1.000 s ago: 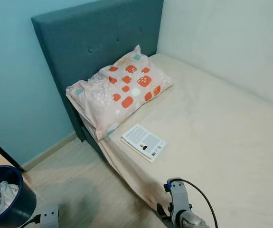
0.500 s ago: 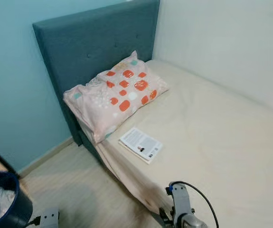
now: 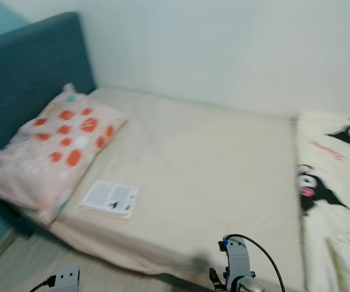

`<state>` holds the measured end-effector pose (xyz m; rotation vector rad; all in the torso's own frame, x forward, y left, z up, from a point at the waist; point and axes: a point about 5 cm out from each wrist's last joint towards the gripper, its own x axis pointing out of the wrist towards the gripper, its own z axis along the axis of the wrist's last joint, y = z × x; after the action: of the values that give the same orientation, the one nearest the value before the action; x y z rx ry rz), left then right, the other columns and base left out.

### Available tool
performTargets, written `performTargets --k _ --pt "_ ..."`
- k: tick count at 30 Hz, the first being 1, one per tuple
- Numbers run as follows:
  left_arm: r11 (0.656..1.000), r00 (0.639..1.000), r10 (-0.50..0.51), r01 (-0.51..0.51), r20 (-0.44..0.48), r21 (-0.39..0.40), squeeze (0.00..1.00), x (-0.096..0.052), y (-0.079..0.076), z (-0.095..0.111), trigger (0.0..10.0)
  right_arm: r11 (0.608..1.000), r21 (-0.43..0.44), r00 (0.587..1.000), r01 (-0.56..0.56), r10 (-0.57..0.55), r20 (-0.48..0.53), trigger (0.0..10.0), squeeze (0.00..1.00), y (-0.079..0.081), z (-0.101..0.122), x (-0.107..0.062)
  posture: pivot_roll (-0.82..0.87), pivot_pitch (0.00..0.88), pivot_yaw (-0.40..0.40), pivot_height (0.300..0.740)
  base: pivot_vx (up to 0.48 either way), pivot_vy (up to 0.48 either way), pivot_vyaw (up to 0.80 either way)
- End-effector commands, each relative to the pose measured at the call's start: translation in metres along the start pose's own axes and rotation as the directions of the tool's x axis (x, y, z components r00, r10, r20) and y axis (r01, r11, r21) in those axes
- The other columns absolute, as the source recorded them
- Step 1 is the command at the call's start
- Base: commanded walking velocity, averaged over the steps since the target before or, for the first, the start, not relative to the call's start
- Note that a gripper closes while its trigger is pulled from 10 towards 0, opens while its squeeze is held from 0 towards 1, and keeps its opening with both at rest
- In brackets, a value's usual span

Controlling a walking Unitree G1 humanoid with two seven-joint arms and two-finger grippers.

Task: Clean up the room

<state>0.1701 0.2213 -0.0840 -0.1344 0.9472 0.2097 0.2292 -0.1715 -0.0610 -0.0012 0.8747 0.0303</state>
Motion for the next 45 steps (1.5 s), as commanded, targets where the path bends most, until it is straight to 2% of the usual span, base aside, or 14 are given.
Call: performTargets --k 1,11,16,21,24,30,37,43,45 --pt "1.000 0.999 -0.012 0.012 -0.036 0.000 0.00 -0.001 -0.003 -0.009 10.0 1.000 0.007 1.000 0.004 -0.004 -0.021 10.0 0.00 0.001 -0.004 0.000 -0.08 0.087 -0.005 0.740 0.000 0.000 -0.78" --pt "0.999 0.999 -0.022 0.022 -0.035 -0.026 0.00 -0.001 -0.006 -0.011 10.0 0.998 -0.055 0.999 0.016 -0.014 0.041 10.0 0.00 -0.001 0.013 0.001 -0.09 0.089 -0.012 0.740 0.000 0.000 -0.78" --pt "0.999 0.999 -0.034 0.033 -0.036 -0.029 0.00 -0.001 -0.010 -0.012 10.0 0.996 -0.085 0.995 0.014 -0.006 0.103 10.0 0.00 0.001 0.031 0.002 -0.10 0.091 -0.015 0.740 0.000 0.000 -0.78" --pt "0.999 0.998 -0.043 0.042 -0.043 -0.028 0.00 -0.001 -0.013 -0.015 10.0 0.992 -0.122 0.993 0.013 0.002 0.120 10.0 0.00 0.002 0.036 0.003 -0.10 0.091 -0.024 0.740 0.000 0.000 -0.78" --pt "0.999 0.998 -0.045 0.044 -0.052 -0.024 0.00 -0.003 -0.013 -0.020 10.0 0.995 -0.103 0.990 0.003 0.011 0.137 10.0 0.00 0.003 0.038 0.003 -0.10 0.090 -0.024 0.740 0.000 0.000 -0.79" --pt "0.999 0.997 -0.045 0.043 -0.067 -0.033 0.00 -0.006 -0.003 -0.030 10.0 0.993 -0.114 0.985 0.003 0.017 0.170 10.0 0.00 0.004 0.046 0.002 -0.10 0.091 -0.022 0.740 0.000 0.000 0.00" --pt "0.998 0.997 -0.037 0.033 -0.065 -0.056 0.00 -0.010 0.013 -0.033 10.0 0.993 -0.115 0.965 -0.039 0.067 0.254 10.0 0.00 0.011 0.069 0.002 -0.11 0.095 -0.024 0.740 0.000 -0.403 0.00" --pt "0.998 0.997 -0.037 0.034 -0.068 -0.055 0.00 -0.010 0.016 -0.034 10.0 0.993 -0.111 0.954 -0.037 0.068 0.292 10.0 0.00 0.012 0.081 0.001 -0.10 0.100 -0.025 0.740 0.000 -0.421 0.00" --pt "0.998 0.997 -0.039 0.036 -0.069 -0.055 0.00 -0.009 0.012 -0.033 10.0 0.993 -0.114 0.949 -0.032 0.066 0.308 10.0 0.00 0.013 0.088 0.001 -0.10 0.106 -0.024 0.740 0.000 -0.424 0.00"
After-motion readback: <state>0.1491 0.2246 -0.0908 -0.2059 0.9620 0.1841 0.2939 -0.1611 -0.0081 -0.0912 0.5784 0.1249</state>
